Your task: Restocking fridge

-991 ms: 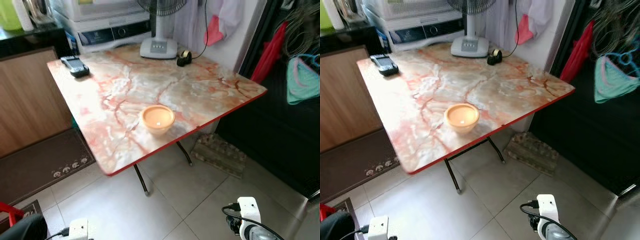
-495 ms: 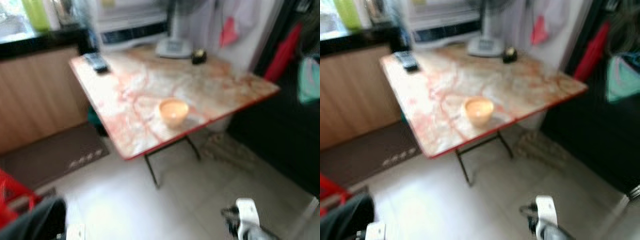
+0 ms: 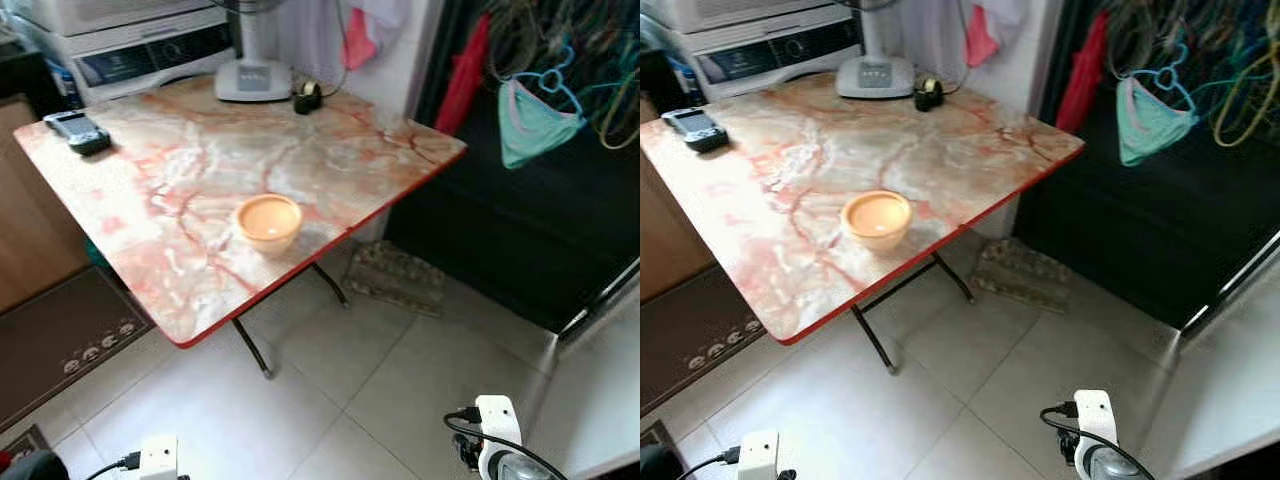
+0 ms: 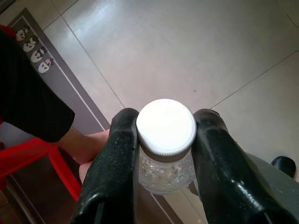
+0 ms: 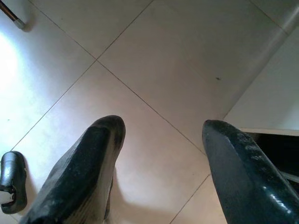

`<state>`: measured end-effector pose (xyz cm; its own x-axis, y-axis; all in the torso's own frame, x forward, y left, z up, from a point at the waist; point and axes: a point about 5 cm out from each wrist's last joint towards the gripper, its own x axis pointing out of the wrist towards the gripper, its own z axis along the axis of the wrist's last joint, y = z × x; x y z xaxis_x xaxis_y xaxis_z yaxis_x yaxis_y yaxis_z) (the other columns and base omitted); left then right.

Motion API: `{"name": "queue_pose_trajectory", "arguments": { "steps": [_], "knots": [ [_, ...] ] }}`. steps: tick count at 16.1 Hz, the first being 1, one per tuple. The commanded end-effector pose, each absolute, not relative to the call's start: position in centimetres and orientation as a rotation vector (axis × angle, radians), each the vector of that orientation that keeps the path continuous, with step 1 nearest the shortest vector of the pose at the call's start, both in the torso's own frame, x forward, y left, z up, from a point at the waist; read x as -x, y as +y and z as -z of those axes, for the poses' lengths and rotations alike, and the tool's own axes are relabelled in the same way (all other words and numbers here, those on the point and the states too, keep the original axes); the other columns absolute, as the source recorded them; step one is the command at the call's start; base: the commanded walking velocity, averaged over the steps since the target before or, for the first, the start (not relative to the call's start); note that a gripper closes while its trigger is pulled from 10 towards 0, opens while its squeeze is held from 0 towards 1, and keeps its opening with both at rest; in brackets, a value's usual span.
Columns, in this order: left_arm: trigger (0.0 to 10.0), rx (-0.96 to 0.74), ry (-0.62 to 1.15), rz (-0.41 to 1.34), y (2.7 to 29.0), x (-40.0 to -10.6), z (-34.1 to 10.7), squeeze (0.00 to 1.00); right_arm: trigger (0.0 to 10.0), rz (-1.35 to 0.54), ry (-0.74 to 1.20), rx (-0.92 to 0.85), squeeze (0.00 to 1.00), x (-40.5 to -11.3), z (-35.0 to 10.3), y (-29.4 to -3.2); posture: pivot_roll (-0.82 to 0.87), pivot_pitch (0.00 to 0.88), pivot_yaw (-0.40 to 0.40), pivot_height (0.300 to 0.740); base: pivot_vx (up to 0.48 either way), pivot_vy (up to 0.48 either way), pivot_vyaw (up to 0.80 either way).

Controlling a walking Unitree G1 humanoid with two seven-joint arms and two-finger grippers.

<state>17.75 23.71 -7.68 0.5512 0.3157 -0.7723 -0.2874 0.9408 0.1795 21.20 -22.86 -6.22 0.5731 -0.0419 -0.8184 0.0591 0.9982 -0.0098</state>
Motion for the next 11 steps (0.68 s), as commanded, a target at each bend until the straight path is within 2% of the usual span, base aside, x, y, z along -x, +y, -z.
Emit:
{"name": "queue_pose_trajectory", "arguments": {
  "steps": [1,11],
  "knots": [
    [10.0,-0.045,0.949,-0.339,23.61,-17.17,8.01,0.0,10.0,0.065,0.965,-0.013,0.0,-21.12,6.21,-23.11,0.07,0.0,-0.047,0.74,0.0,0.0,-0.8],
    [10.0,-0.049,0.956,-0.328,23.42,-17.12,8.09,0.0,10.0,0.063,0.967,-0.011,0.0,-21.14,6.2,-23.11,0.06,0.0,-0.052,0.74,0.0,0.0,-0.8]
  ]
}}
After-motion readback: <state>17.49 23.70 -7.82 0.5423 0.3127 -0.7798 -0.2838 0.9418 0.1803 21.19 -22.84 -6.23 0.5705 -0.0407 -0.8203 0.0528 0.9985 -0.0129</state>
